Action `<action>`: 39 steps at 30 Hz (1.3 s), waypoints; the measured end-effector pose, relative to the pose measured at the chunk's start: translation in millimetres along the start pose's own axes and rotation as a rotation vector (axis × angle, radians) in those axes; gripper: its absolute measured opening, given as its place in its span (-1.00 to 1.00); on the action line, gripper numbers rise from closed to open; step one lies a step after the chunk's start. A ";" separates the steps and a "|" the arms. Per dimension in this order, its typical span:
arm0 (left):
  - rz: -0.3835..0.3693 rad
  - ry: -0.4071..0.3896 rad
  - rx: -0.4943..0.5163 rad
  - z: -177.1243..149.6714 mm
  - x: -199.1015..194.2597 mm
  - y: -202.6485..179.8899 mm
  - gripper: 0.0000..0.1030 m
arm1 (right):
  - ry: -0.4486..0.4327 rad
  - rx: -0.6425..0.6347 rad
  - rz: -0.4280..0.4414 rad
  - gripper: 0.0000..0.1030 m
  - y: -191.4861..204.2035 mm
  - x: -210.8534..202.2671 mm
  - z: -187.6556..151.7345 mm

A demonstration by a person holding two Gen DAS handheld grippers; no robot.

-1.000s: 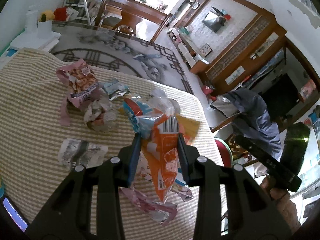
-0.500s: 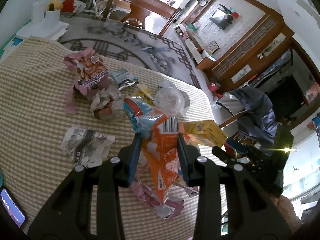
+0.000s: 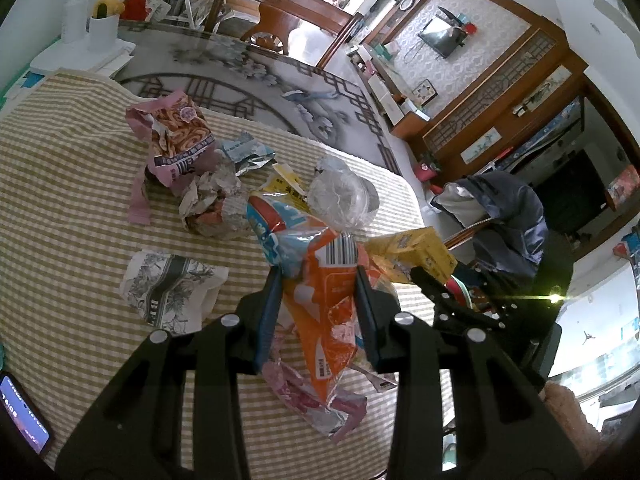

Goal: Collect trash
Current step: 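Grasp the orange snack bag with the left tool while the right tool grasps the yellow juice box, then carry both items to the red bin and release them inside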

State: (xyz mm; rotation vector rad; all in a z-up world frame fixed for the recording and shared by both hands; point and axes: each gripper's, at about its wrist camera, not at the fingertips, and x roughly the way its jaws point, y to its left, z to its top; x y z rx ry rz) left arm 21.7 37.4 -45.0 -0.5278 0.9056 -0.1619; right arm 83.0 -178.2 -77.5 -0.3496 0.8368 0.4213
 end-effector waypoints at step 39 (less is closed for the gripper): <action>-0.143 0.057 0.135 -8.5 64.2 -141.3 -0.33 | -0.087 0.403 -0.145 -0.20 -172.8 -91.6 -66.5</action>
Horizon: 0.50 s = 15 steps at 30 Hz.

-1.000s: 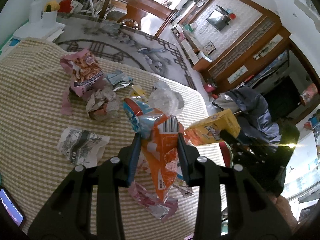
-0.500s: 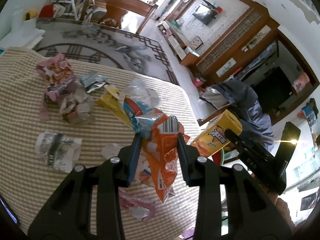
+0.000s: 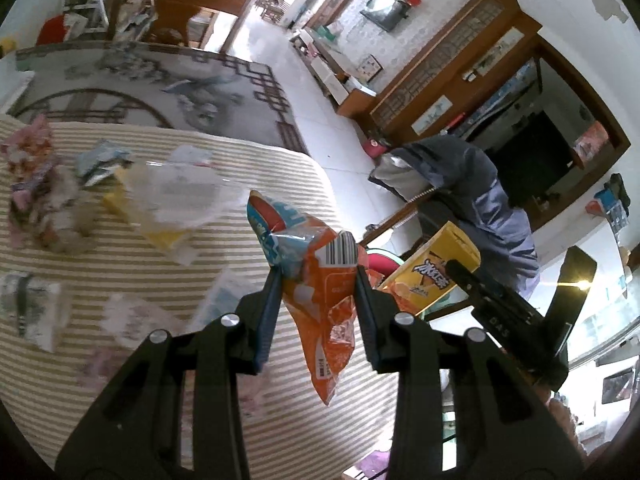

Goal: Collect trash
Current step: 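Carry both items to the red bin and release them inside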

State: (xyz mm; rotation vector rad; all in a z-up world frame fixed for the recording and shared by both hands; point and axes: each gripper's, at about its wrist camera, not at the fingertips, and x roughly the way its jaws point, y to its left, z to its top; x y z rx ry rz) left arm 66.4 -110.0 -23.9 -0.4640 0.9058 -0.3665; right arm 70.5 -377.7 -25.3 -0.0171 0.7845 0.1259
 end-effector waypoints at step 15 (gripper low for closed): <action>0.011 0.083 0.041 -9.2 79.4 -77.9 -0.33 | 0.181 0.200 -0.113 -0.20 -151.5 67.7 -30.3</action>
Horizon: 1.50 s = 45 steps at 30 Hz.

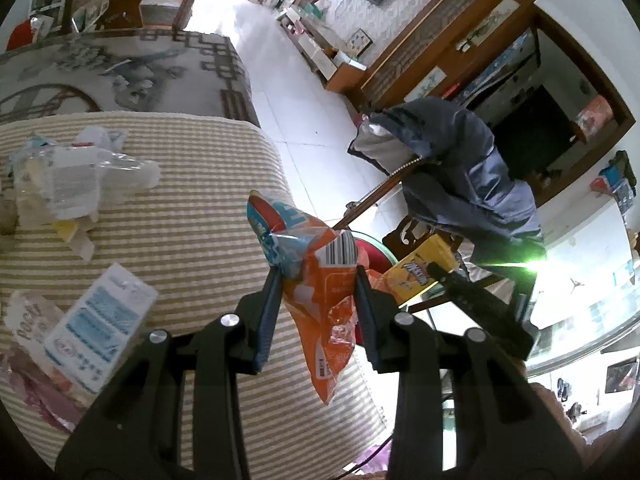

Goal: Collect trash
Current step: 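Carry both items to the red bin and release them inside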

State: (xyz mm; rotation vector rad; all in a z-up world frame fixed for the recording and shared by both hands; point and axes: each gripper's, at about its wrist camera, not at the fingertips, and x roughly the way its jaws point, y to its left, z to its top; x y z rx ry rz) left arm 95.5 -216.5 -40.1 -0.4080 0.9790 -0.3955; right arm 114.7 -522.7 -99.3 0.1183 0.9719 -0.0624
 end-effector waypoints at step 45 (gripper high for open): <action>-0.003 0.091 0.197 -6.8 67.4 -73.8 0.17 | -0.047 0.074 0.023 0.16 -29.7 -28.8 -6.4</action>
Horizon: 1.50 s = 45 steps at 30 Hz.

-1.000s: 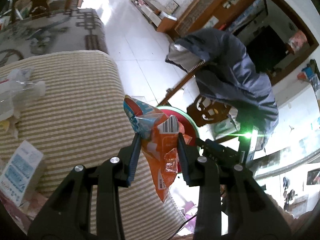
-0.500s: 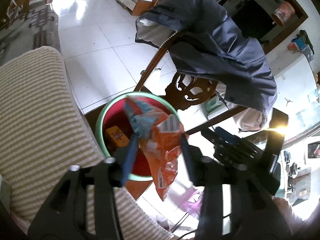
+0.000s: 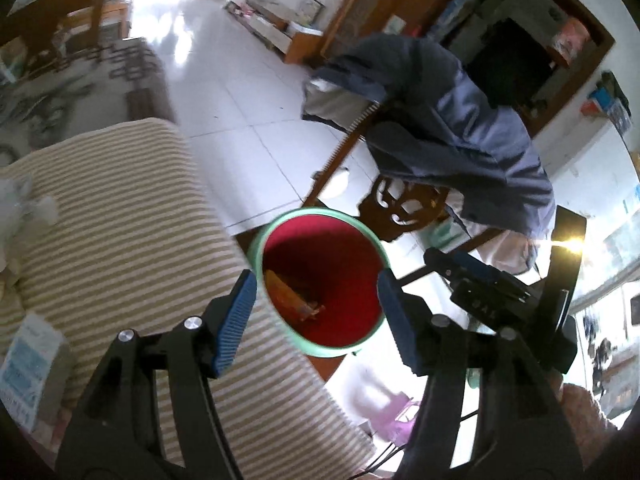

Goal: Collect trash
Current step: 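Carry both items to the red bin and release them inside, then move both tools back over the table toward the printed paper cup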

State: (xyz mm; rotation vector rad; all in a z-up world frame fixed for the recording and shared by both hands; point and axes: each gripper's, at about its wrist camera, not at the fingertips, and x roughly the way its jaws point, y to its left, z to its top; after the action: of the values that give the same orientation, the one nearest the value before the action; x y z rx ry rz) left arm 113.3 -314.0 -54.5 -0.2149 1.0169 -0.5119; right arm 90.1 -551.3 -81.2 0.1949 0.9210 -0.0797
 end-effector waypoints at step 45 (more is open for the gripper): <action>0.359 -0.052 -0.454 -139.2 -193.6 340.4 0.57 | 0.065 -0.336 0.279 0.29 317.5 -34.4 -101.4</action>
State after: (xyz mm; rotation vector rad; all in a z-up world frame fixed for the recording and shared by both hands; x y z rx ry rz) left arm 17.6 85.6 -117.3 -0.4357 1.0826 0.0567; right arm 38.1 -220.4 -71.2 0.0121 0.9494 0.3400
